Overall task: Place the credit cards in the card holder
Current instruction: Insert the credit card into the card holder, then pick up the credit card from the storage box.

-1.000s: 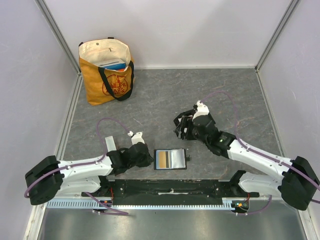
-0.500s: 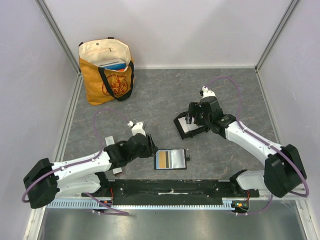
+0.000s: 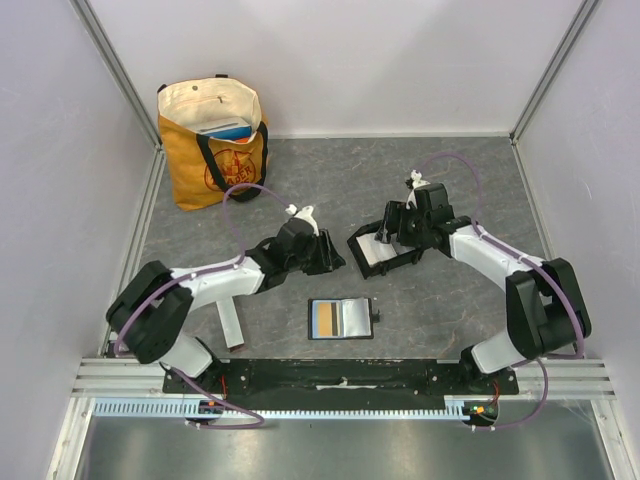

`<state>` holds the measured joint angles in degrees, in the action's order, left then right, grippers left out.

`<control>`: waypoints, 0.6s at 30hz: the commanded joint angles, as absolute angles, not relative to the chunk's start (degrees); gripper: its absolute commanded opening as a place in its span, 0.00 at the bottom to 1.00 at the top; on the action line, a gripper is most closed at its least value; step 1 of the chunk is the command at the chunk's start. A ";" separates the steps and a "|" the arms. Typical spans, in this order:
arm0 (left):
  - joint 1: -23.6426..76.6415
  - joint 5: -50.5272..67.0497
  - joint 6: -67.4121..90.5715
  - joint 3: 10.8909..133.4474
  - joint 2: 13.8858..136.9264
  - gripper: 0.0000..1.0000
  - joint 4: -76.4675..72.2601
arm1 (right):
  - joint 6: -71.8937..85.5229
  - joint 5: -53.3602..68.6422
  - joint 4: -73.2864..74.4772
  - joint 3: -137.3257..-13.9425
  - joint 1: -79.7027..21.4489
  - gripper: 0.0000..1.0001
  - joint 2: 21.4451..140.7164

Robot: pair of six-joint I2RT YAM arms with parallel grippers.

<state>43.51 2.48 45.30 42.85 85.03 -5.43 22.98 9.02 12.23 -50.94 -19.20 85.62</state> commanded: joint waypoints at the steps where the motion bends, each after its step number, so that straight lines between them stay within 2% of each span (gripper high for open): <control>1: 43.07 8.08 43.15 47.45 90.78 0.47 -11.77 | 22.50 14.85 7.74 -53.96 -18.11 0.86 87.45; 18: 42.89 10.72 44.91 52.47 102.39 0.41 -16.08 | 23.03 19.16 6.50 -54.67 -17.40 0.86 91.76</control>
<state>43.07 9.50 45.30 50.13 101.12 -13.30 23.03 16.88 8.38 -52.45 -17.69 91.07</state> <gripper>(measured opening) 0.418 0.859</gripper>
